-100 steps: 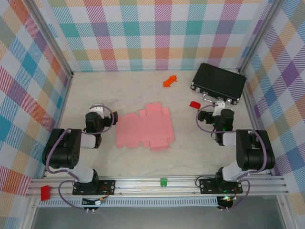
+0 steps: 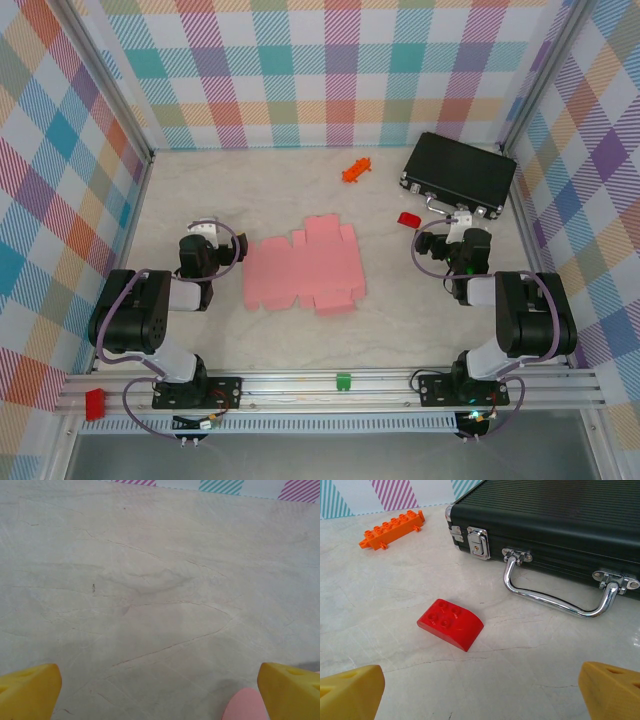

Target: Fold the paper box

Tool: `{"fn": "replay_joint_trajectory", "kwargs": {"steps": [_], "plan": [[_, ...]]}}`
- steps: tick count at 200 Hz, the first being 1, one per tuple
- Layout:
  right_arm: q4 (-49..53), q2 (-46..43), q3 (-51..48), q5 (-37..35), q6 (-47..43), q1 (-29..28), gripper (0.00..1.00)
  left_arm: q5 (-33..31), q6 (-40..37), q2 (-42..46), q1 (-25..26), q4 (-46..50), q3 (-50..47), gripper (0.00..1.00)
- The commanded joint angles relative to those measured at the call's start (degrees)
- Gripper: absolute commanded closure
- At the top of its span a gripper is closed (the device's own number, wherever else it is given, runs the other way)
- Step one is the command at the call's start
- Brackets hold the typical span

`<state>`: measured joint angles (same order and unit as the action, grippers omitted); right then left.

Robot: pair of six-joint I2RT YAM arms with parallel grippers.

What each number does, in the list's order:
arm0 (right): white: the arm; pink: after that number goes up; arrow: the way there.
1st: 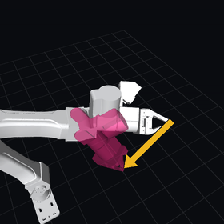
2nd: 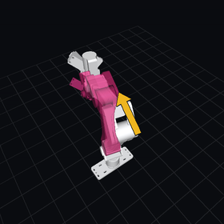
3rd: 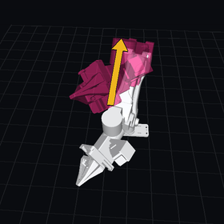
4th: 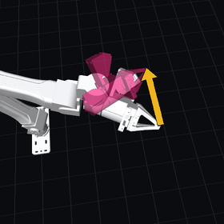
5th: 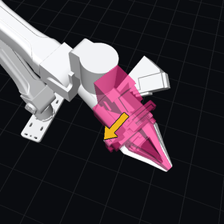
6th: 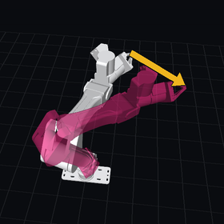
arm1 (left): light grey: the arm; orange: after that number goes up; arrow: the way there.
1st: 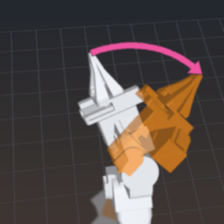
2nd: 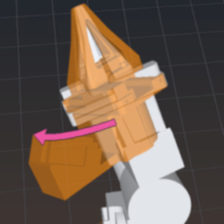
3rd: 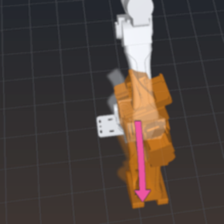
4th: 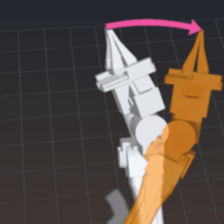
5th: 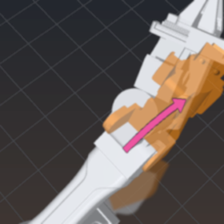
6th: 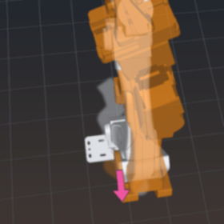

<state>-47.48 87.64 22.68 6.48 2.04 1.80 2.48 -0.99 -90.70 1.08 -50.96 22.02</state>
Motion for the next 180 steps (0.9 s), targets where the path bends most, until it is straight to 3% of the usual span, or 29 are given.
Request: {"fn": "replay_joint_trajectory", "kwargs": {"steps": [1,43,68,93,111,131,145,180], "plan": [[-0.13,0.52,0.97,-0.24,-1.08,-0.40,0.01,0.07,-0.83,-0.18,0.35,0.32,1.27,0.00],[-0.44,0.23,0.83,-0.86,-0.85,-0.37,0.01,-0.26,-0.66,0.31,0.37,-0.10,0.99,0.00],[6.27,-3.75,2.56,-3.90,0.35,-0.40,0.01,-3.32,0.39,5.29,0.42,3.03,0.42,0.00],[22.24,-9.15,7.50,-5.87,3.60,-0.36,0.01,-9.49,2.88,13.57,0.68,12.62,1.55,0.00],[38.17,-11.04,13.66,-5.88,7.39,-0.35,0.01,-13.82,10.90,18.95,0.79,25.18,5.05,0.00],[51.28,-10.91,19.18,-3.24,14.43,-0.48,0.01,-6.52,15.11,21.28,1.14,37.37,9.48,0.00],[54.95,-11.14,20.28,0.86,17.07,-1.76,0.01,-1.66,17.91,20.93,2.24,43.24,12.49,0.02],[57.67,-13.02,20.47,4.57,17.66,-12.35,0.01,3.04,19.48,15.36,7.83,56.40,20.10,0.30]]}}
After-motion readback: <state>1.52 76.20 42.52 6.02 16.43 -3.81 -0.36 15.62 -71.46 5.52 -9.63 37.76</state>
